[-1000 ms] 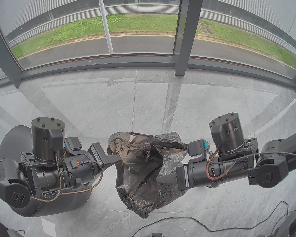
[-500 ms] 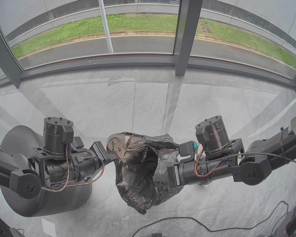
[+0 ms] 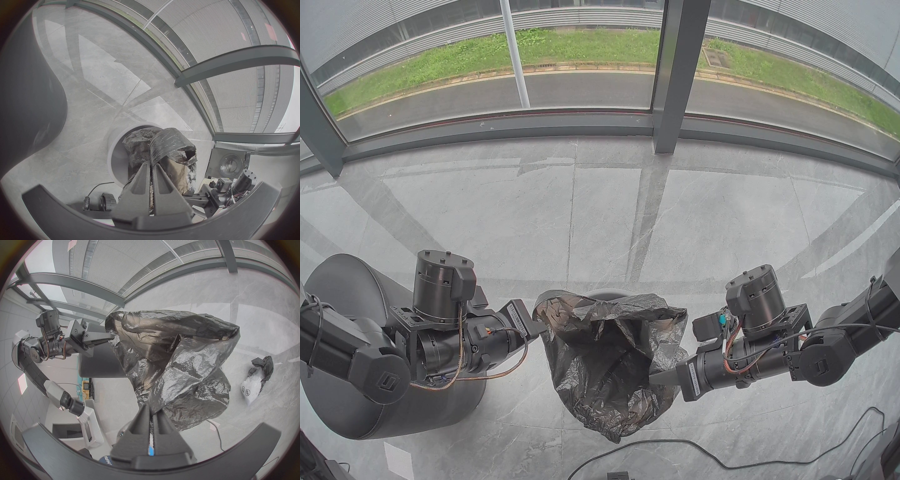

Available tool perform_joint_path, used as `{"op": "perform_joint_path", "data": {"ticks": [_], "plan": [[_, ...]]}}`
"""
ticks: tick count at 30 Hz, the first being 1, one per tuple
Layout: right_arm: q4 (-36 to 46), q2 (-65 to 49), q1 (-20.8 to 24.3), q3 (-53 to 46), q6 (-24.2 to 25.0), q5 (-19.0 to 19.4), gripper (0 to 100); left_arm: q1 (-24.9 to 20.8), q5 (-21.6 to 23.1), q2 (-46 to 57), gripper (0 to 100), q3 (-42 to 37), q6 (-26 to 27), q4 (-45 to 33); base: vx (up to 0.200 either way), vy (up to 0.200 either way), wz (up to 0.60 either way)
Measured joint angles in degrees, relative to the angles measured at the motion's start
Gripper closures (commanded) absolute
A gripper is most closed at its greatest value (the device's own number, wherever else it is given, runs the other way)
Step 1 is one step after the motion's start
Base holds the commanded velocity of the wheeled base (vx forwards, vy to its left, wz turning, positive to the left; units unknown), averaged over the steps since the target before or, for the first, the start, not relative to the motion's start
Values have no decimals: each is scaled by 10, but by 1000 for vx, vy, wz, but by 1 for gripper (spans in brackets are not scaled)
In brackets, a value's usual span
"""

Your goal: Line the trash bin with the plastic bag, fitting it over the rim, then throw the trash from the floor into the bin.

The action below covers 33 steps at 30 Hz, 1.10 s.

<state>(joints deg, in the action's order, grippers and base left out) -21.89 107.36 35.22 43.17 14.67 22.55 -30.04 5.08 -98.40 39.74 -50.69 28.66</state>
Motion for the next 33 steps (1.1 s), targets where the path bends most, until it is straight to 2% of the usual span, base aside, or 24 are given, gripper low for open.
{"op": "perform_joint_path", "data": {"ticks": [5, 9, 14, 17, 24, 33], "plan": [[-3, 0, -27, -27, -33, 4, 100, 1, -7, -21, 100, 3, 10, 1, 0, 0, 0], [-9, 2, -59, -46, -55, 35, 100, 1, -31, -42, 100, 11, 11, 1, 0, 0, 0], [-62, 12, -84, -51, -63, 51, 100, 4, -39, -58, 100, 28, 12, 0, 0, 0, 0], [-86, 21, -89, -51, -63, 53, 100, 10, -40, -62, 100, 35, 12, -1, 0, 0, 0], [-84, 29, -86, -60, -61, 53, 100, 25, -40, -59, 100, 27, 13, -7, 0, 0, 0], [-89, 36, -70, -86, -60, 49, 100, 48, -40, -51, 100, -27, 37, -5, 0, 0, 0]]}}
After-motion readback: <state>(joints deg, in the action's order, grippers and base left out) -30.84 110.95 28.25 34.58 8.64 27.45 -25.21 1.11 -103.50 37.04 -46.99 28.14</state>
